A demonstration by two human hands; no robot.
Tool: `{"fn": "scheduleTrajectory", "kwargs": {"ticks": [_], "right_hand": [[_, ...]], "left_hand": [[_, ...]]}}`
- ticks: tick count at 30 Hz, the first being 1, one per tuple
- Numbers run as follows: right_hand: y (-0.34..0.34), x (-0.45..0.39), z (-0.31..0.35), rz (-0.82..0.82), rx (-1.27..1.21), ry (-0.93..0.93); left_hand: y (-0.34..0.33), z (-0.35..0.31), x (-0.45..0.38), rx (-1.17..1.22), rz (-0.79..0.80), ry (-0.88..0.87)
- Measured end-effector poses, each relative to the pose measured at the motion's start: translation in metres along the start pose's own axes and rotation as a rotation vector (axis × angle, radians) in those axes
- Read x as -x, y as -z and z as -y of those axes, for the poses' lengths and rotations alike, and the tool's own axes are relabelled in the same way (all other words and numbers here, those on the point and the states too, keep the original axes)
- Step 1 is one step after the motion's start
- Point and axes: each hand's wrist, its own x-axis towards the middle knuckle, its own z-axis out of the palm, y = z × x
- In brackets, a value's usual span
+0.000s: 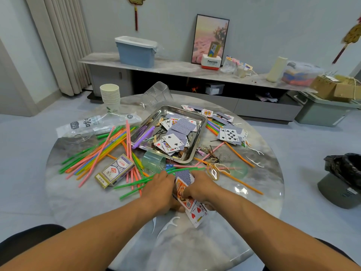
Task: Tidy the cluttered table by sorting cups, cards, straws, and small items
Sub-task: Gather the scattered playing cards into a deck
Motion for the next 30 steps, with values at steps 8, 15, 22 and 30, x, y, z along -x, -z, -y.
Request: {"fn": "scheduleTrajectory", "kwargs": {"ticks": [8,15,22,30], "right_hand": [[0.020,-0.009,0.002,-0.185,0.143,0.161],[0.012,-0.011,-0.012,-0.142,0.307,0.206],[0.035,-0.012,-0.012,-0.176,0.122,0.121],[0.046,-0.016,-0.017,-0.097,-0.119,-0.011]], "left_hand": [[0.012,0.003,-0.002,0.001,0.092,-0.053],[0.017,0.007,-0.009,-0.052,0.116,-0.065],[0.019,0.007,-0.011,-0.065,0.142,-0.175],[0.016,0.007,-0.009,-0.051,0.145,-0.145]]}}
